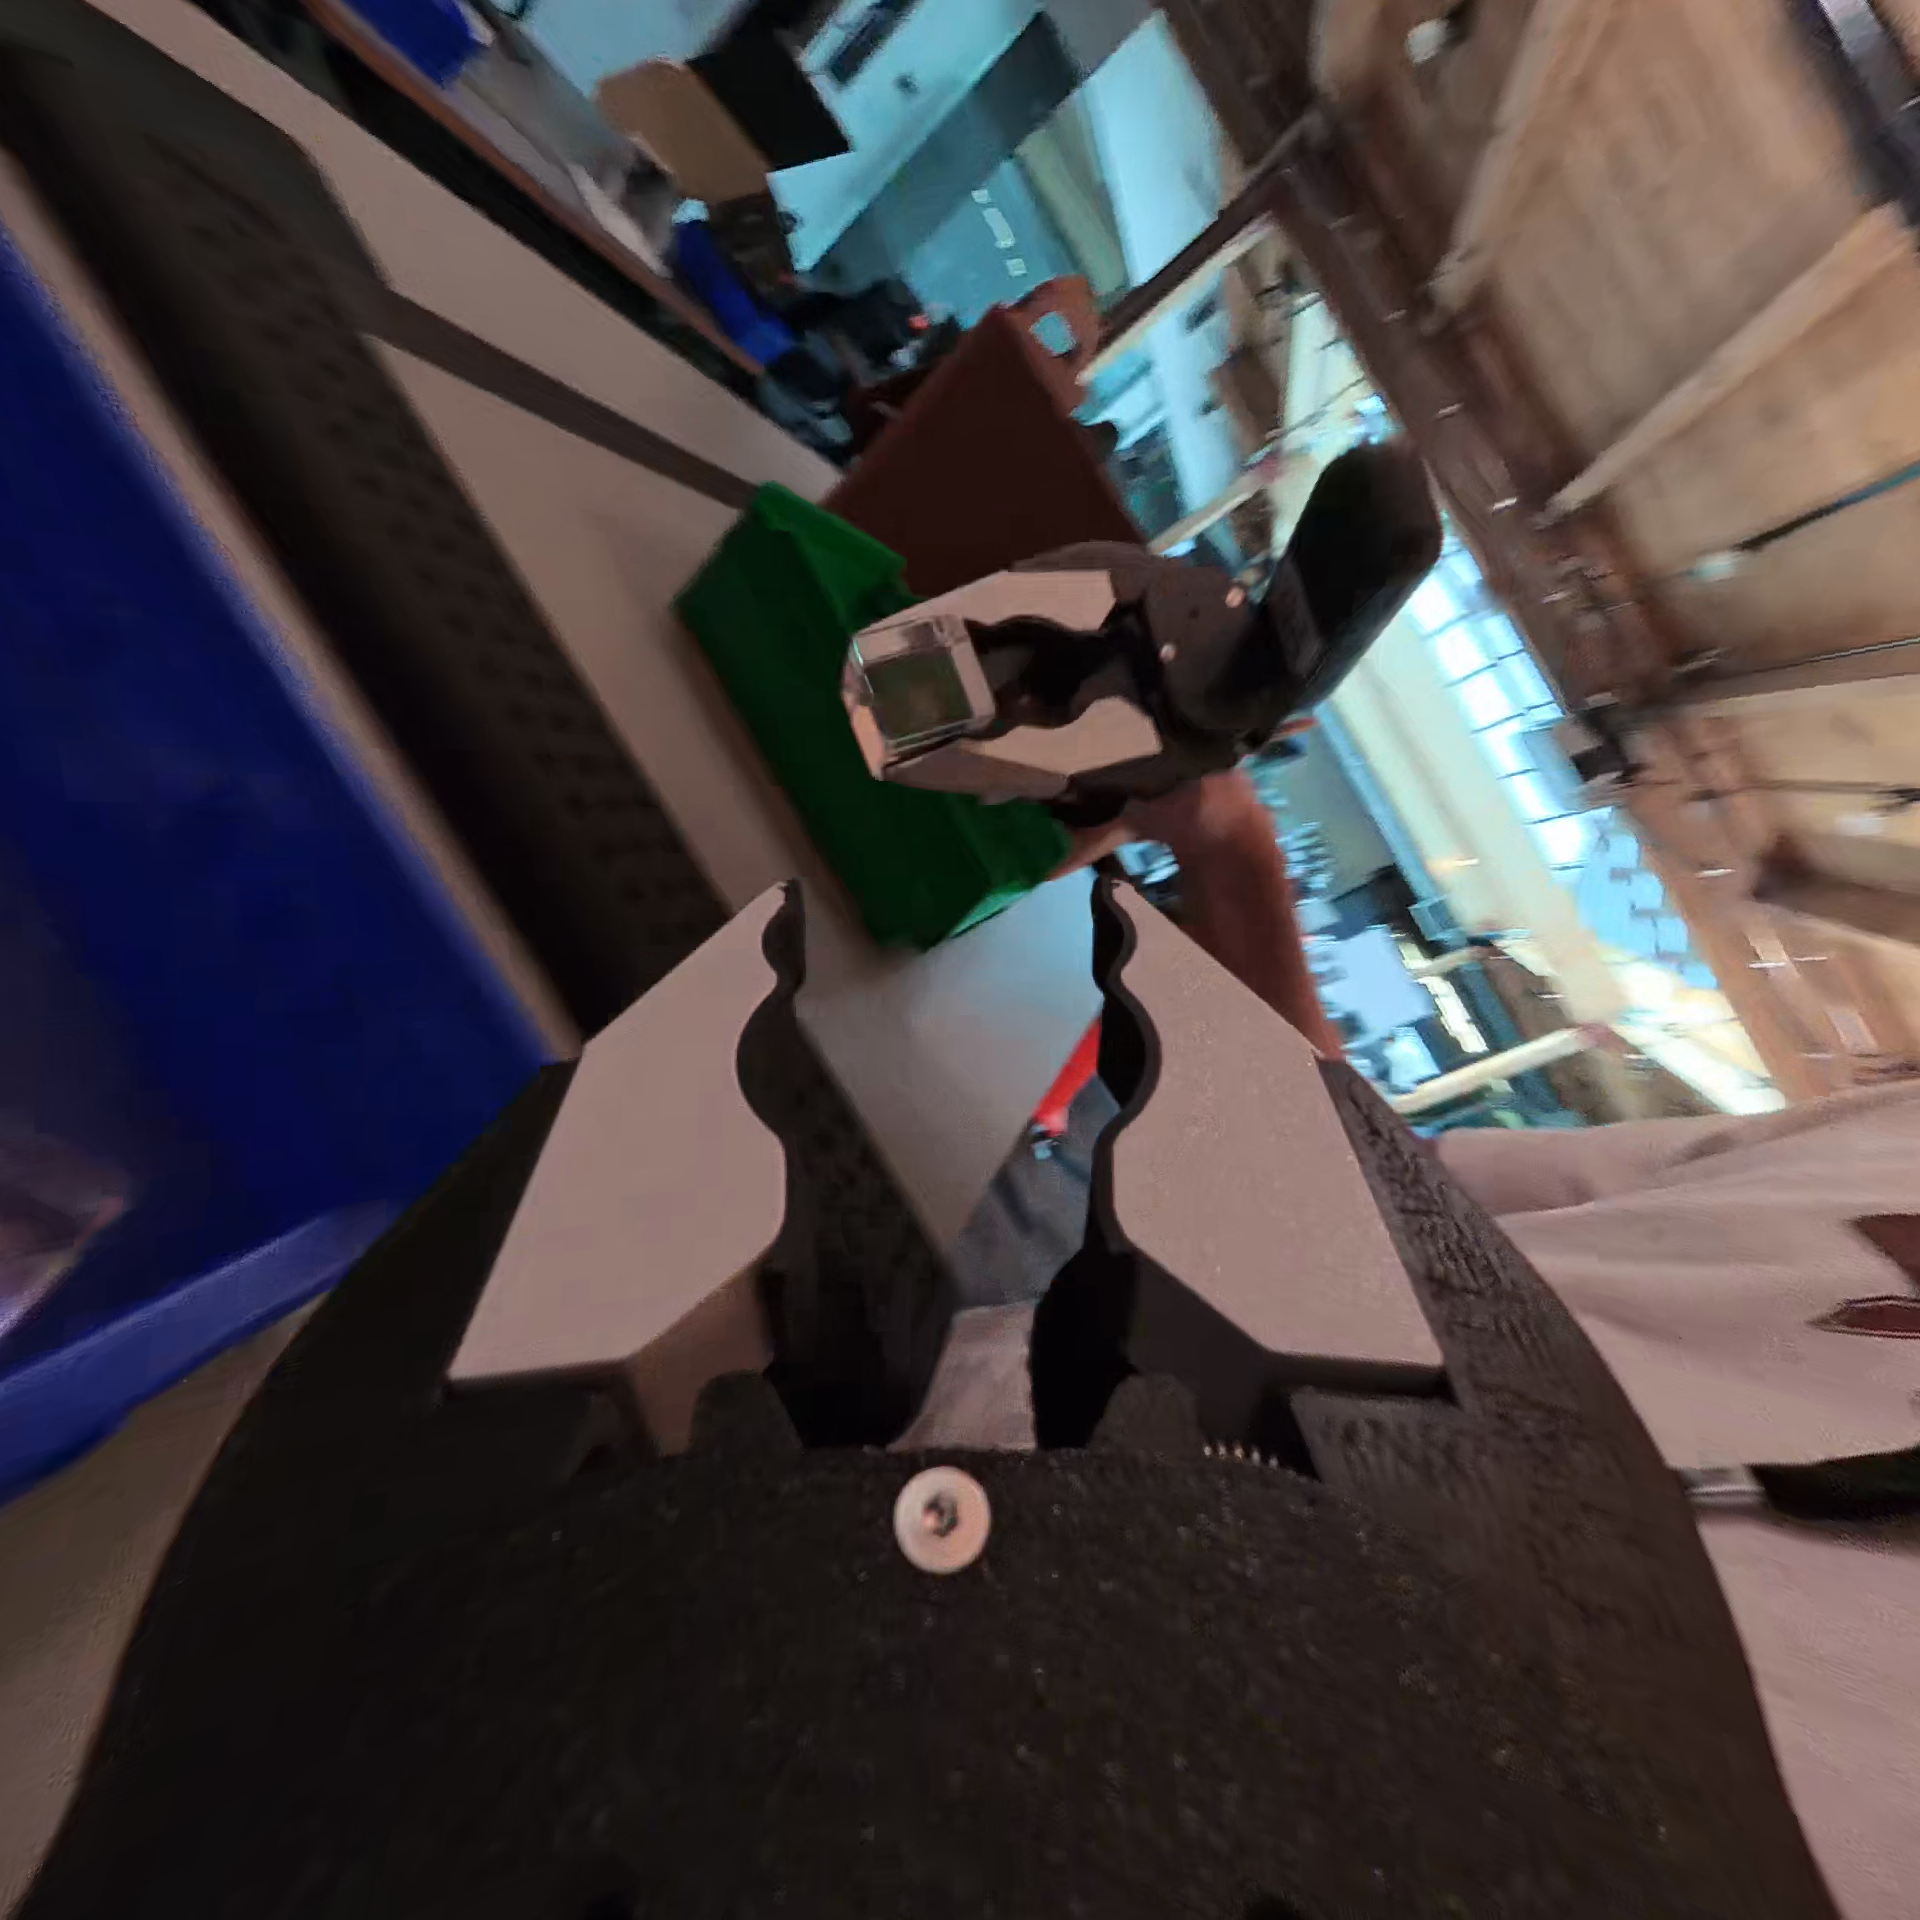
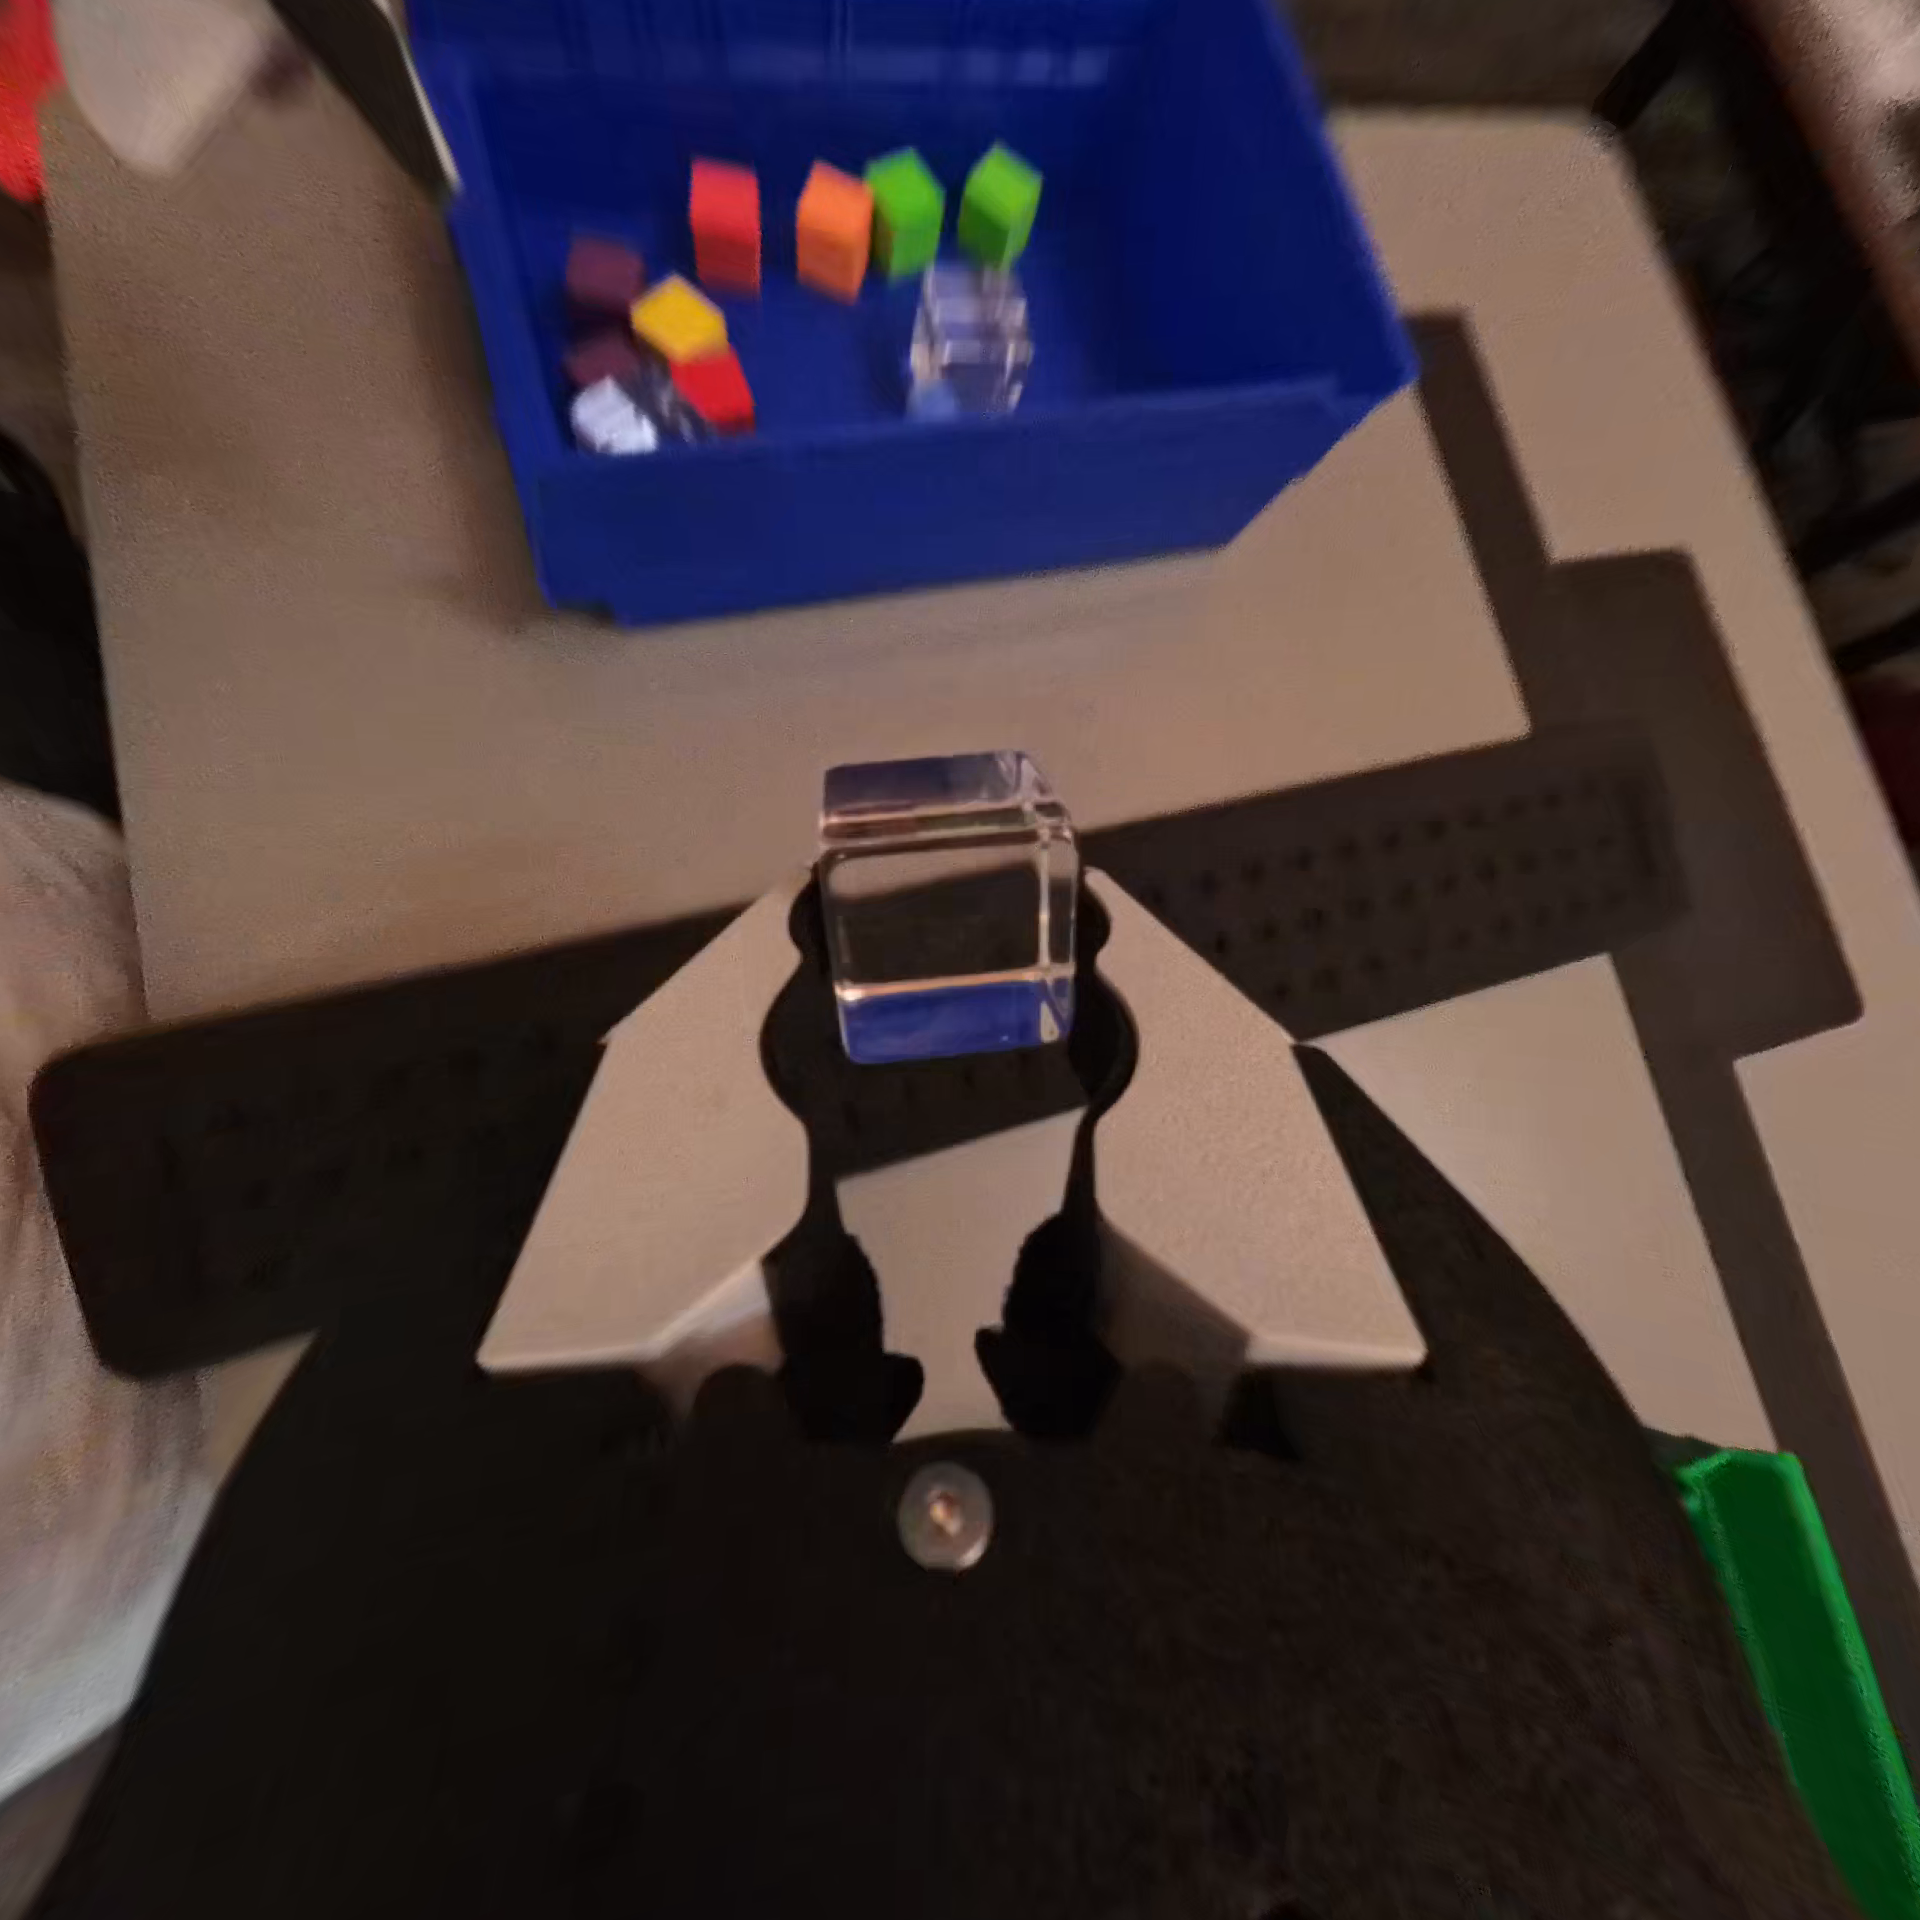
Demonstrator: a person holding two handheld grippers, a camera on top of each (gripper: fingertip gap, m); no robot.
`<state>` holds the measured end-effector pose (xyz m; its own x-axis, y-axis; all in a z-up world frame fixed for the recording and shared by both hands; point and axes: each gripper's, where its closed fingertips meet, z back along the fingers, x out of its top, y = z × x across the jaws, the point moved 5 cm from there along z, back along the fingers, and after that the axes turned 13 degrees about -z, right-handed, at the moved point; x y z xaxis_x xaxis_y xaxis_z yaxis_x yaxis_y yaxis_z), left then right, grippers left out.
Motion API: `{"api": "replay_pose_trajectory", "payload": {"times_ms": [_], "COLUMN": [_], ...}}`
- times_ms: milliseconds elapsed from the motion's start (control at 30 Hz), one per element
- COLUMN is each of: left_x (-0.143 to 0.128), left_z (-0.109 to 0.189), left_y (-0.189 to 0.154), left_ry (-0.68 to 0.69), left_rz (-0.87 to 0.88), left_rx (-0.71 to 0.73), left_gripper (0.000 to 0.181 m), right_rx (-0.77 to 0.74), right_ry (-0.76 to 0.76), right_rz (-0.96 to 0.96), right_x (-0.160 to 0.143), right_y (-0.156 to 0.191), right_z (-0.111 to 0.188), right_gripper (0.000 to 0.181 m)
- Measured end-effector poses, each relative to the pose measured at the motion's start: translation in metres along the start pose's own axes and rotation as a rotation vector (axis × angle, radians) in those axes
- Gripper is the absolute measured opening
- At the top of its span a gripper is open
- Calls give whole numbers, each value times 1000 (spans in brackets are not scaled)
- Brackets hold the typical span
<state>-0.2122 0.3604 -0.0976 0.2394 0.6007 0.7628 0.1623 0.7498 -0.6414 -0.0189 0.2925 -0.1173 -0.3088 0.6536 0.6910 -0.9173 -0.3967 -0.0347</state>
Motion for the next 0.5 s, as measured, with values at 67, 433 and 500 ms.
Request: {"api": "replay_pose_trajectory", "payload": {"times_ms": [67, 433, 500], "left_x": [-12, -61, -66], "left_z": [15, 58, 60], "left_y": [7, 47, 55], "left_ry": [41, 242, 342], "left_rz": [-45, -155, -243], "left_rx": [109, 536, 623], "left_gripper": [56, 56, 56], "right_rx": [62, 160, 151], "right_ry": [227, 689, 666], "right_rz": [49, 204, 222], "right_x": [-19, -89, -90], "right_y": [1, 52, 54], "right_z": [-18, -72, -72], "right_gripper": [43, 43, 42]}}
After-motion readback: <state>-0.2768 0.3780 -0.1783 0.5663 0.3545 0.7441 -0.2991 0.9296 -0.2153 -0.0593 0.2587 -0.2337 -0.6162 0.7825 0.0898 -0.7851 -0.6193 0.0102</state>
